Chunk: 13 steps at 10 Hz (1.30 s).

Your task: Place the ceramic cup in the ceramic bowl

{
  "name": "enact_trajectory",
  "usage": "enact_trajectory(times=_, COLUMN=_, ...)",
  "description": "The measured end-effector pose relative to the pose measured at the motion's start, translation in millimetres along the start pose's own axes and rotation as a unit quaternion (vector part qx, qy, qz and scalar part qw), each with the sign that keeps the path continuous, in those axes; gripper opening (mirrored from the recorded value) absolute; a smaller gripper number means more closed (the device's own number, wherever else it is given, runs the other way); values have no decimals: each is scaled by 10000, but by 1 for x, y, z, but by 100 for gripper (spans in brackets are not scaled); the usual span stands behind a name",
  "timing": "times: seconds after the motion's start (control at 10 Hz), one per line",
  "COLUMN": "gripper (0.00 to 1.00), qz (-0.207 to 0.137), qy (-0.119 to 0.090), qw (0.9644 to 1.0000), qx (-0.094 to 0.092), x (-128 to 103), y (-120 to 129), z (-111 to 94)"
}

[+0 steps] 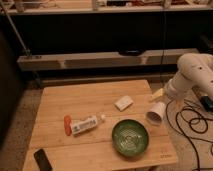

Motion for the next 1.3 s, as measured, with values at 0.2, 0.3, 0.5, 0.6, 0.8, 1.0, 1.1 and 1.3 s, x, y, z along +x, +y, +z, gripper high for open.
enact_trajectory(times=0.2, gripper=80, qz=74, qy=96, qw=9999, qx=97, x=-1, y=1, z=4)
enact_trajectory(times=0.3, gripper=80, qz=120, qy=136, qw=9997, qx=136, x=-1, y=3, z=6)
enact_trajectory(times=0.5, gripper=80, qz=140, qy=204, qw=9995, qx=216, x=0, y=0, z=8)
enact_trajectory(times=0.6, gripper=80, qz=164, qy=223, qw=9993, qx=240, x=0, y=1, z=9)
enact_trajectory(times=0.8, gripper=80, qz=248, qy=336, qw=9985, qx=354, x=0, y=4, z=16)
enact_trajectory(times=1.0, gripper=80, qz=280, qy=398, qw=9979, qx=435, x=1, y=2, z=17)
enact_trajectory(times=1.1, gripper=80, qz=300, qy=421, qw=9975, qx=474, x=2, y=2, z=17)
enact_trajectory(times=1.3, gripper=80, qz=331, qy=462, qw=9970, qx=534, x=3, y=1, z=18)
